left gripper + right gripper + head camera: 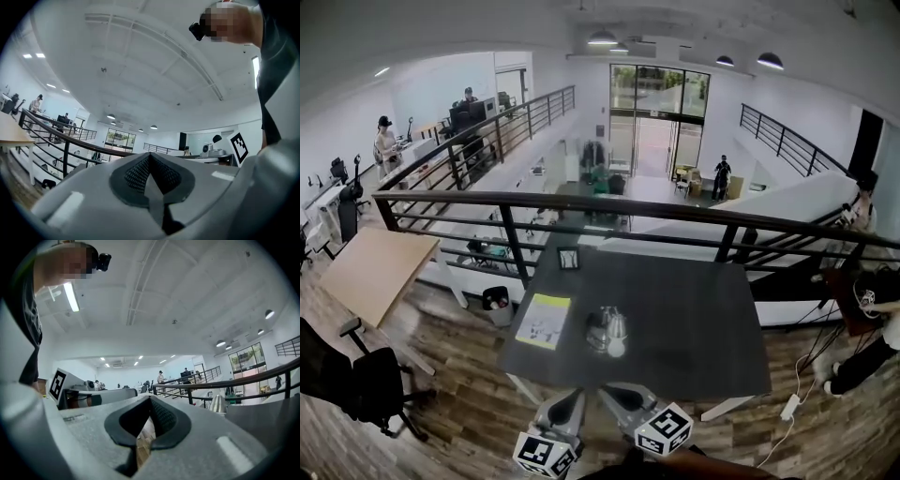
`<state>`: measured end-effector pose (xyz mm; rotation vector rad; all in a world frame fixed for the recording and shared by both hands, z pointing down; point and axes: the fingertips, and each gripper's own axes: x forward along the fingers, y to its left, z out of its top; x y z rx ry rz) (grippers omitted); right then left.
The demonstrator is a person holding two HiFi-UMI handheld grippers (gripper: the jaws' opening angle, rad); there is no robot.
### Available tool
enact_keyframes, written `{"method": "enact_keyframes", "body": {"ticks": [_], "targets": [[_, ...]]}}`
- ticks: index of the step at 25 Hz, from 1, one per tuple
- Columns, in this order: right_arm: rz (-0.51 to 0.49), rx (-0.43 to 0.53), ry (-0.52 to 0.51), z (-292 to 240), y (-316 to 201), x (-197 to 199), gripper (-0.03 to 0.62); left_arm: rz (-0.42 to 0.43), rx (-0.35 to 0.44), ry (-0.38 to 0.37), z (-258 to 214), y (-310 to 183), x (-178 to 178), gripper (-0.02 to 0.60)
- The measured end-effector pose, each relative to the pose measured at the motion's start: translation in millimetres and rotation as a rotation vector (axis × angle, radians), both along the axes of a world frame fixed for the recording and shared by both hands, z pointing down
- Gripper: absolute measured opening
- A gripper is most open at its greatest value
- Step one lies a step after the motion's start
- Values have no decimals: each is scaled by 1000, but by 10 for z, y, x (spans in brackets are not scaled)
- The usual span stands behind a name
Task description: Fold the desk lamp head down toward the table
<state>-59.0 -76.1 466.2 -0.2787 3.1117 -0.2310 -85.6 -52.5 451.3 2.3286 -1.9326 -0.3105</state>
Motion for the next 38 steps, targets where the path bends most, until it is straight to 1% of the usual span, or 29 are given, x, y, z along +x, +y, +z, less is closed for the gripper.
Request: {"method": "enact_keyframes", "body": {"ticks": [6,11,15,18,23,28,31,38], "targets": [[0,9,6,-74,-640,234,2,-11,14,14,-152,-650,234,2],[17,1,20,-31,-989,346,2,22,-4,-1,-117,-949,374,2],[37,-21,30,56,-1217,302,3,51,-5,-6,-35,-1207,314,2],[73,-37,46,116,-1304,271,3,97,-29,5,6,-1336,264,2],[138,-40,59,101,-1485,137,6,156,-38,0,49,-1509,17,2],[197,-76,107,205,-1652,-57,66,211,-53,18,31,-1682,-177,2],[230,-87,158,318,-1722,-206,112,245,-61,27,34,-1774,-298,2],[363,-133,266,598,-1971,-317,195,364,-75,37,158,-1930,-424,2]]}}
